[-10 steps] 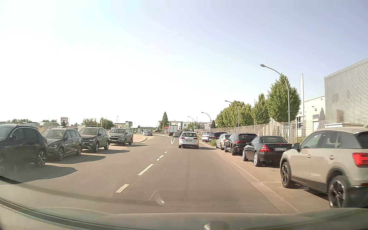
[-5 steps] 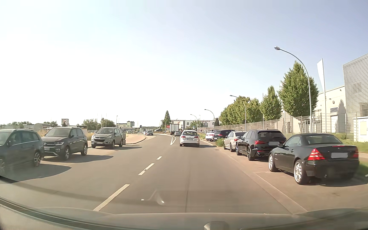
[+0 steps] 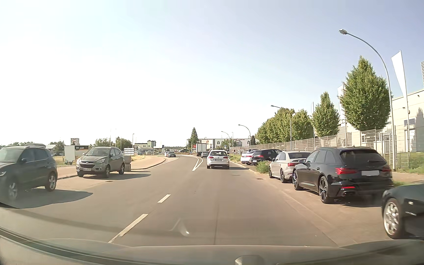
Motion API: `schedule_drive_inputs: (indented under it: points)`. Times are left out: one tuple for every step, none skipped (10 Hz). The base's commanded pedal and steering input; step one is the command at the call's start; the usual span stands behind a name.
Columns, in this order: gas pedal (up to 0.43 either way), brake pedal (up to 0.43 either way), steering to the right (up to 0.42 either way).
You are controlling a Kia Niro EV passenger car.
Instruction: Follow the waypoints while adhering to traffic rules and regulations
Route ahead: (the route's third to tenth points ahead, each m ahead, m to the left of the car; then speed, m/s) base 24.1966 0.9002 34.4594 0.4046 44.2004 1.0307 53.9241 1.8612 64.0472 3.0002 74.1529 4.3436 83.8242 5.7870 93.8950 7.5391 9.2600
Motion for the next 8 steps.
schedule_drive_inputs:
  points:
    - [0.067,0.030,-0.004]
    - [0.067,0.030,-0.003]
    - [0.067,0.030,-0.003]
    - [0.067,0.030,-0.004]
    - [0.067,0.030,-0.004]
    - [0.067,0.030,-0.004]
    - [0.067,0.030,-0.004]
    - [0.067,0.030,-0.004]
